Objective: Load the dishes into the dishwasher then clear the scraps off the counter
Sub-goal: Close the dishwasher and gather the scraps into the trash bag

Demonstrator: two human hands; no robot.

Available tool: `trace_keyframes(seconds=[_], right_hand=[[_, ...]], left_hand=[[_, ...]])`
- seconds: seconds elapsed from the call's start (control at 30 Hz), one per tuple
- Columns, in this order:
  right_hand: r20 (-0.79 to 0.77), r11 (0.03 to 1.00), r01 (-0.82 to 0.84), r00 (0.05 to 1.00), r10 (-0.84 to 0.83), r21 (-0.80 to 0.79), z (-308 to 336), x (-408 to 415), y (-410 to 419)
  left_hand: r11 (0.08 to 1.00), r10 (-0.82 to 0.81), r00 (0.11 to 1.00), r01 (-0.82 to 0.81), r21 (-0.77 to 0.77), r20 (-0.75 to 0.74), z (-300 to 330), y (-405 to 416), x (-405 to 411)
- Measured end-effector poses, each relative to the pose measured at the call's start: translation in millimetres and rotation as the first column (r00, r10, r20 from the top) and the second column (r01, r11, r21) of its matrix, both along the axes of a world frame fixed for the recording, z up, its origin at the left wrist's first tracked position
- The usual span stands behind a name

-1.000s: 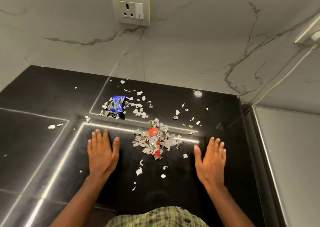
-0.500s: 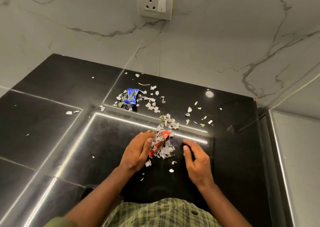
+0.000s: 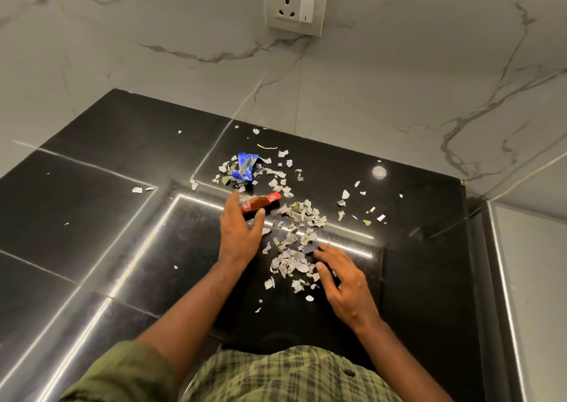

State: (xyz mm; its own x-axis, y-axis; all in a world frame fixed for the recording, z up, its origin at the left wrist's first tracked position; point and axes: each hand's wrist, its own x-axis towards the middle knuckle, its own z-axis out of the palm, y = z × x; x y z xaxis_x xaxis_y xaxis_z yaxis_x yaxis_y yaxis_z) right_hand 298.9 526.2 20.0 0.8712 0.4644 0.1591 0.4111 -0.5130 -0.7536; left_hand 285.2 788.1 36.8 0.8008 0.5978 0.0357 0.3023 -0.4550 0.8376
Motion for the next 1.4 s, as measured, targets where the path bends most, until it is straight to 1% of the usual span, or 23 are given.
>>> trace_keyframes(seconds=[0.07,0.1,0.17,0.2,0.27,0.33,0.4,0.47,0.57,0.63,0.7,0.73,0.8,0.87,0.9,0.93,1.03,1.07,1.13,1.23,1.3,1.33,1.4], right_hand=[[0.011,0.996,0.088,0.996,-0.088,0.009,0.7,7.6,-3.5],[0.025,0.986,0.168,0.985,-0.168,0.007,0.4,16.6,-7.9],[0.014,0.926,0.376,0.927,-0.376,-0.034,0.7,47.8,-21.0],[-0.017,0.885,0.456,0.888,-0.46,-0.093,2.5,67.4,-27.3],[-0.087,0.834,0.499,0.844,-0.53,-0.236,6.5,108.9,-36.4],[-0.125,0.842,0.432,0.862,-0.491,-0.323,9.7,143.1,-33.7],[-0.123,0.886,0.303,0.923,-0.365,-0.352,12.0,162.6,-17.5],[-0.118,0.942,0.133,0.977,-0.177,-0.308,14.1,162.2,9.8],[-0.16,0.974,-0.108,0.984,0.076,-0.2,15.6,126.9,54.1],[-0.169,0.962,-0.219,0.967,0.191,-0.164,11.1,92.8,72.5],[-0.175,0.951,-0.276,0.952,0.251,-0.14,8.9,63.5,72.4],[-0.206,0.954,-0.286,0.943,0.262,-0.094,12.9,52.2,66.6],[-0.288,0.97,-0.242,0.927,0.241,0.031,22.3,34.6,46.5],[-0.268,0.987,-0.149,0.95,0.159,0.059,25.8,19.5,17.5],[-0.227,0.993,-0.121,0.967,0.118,-0.001,24.5,11.5,2.1],[-0.182,0.987,-0.12,0.978,0.1,-0.104,21.3,2.8,-13.1],[-0.02,0.883,-0.155,0.986,0.163,-0.444,8.9,-20.3,-35.5],[0.02,0.86,-0.145,0.984,0.177,-0.489,6.7,-24.8,-33.5],[0.069,0.867,-0.115,0.983,0.169,-0.484,5.0,-28.8,-19.4],[0.065,0.885,-0.138,0.981,0.185,-0.446,4.2,-23.4,16.4],[0.057,0.902,-0.174,0.975,0.213,-0.394,1.7,-16.6,42.7],[0.068,0.912,-0.184,0.972,0.223,-0.366,0.3,-13.5,54.6],[0.04,0.944,-0.182,0.979,0.201,-0.275,1.0,-8.5,74.6]], left_hand=[[0.998,0.051,0.999,-0.051,0.035,-0.002,-1.0,6.9,-7.7],[0.997,0.039,0.999,-0.04,0.059,0.009,-2.5,8.8,-17.2],[0.991,-0.049,0.998,0.046,0.125,0.025,-7.1,7.0,-40.1],[0.98,-0.109,0.994,0.105,0.17,0.013,-8.1,4.6,-50.5],[0.942,-0.213,0.976,0.217,0.254,-0.046,-10.8,-2.3,-61.3],[0.893,-0.293,0.95,0.313,0.322,-0.111,-11.9,-7.3,-61.8],[0.864,-0.32,0.933,0.358,0.353,-0.163,-11.0,-9.2,-60.2],[0.869,-0.317,0.931,0.361,0.338,-0.179,-10.5,-7.8,-60.6],[0.89,-0.312,0.936,0.348,0.296,-0.165,-7.6,-6.7,-60.8],[0.901,-0.304,0.943,0.331,0.279,-0.138,-3.7,-9.0,-62.1],[0.912,-0.309,0.946,0.325,0.251,-0.104,-0.5,-12.9,-65.1],[0.915,-0.323,0.943,0.334,0.225,-0.083,0.9,-14.6,-66.8],[0.915,-0.367,0.929,0.369,0.161,-0.045,1.4,-15.6,-70.0],[0.919,-0.383,0.924,0.381,0.097,-0.001,2.7,-11.0,-72.5],[0.923,-0.373,0.928,0.37,0.103,0.008,0.7,-5.4,-72.7],[0.925,-0.356,0.934,0.354,0.141,-0.006,-2.6,0.5,-72.1],[0.901,-0.311,0.939,0.341,0.268,-0.146,-9.9,12.8,-68.6],[0.887,-0.312,0.931,0.357,0.293,-0.188,-11.2,13.0,-66.6],[0.846,-0.351,0.909,0.411,0.34,-0.227,-13.4,6.8,-62.7],[0.806,-0.443,0.876,0.483,0.343,-0.192,-11.8,-13.4,-58.3],[0.829,-0.479,0.872,0.487,0.275,-0.101,-9.3,-28.9,-56.1],[0.865,-0.467,0.883,0.466,0.188,-0.041,-8.2,-34.5,-55.0],[0.919,-0.384,0.92,0.389,-0.061,0.077,-4.9,-39.0,-51.7]])
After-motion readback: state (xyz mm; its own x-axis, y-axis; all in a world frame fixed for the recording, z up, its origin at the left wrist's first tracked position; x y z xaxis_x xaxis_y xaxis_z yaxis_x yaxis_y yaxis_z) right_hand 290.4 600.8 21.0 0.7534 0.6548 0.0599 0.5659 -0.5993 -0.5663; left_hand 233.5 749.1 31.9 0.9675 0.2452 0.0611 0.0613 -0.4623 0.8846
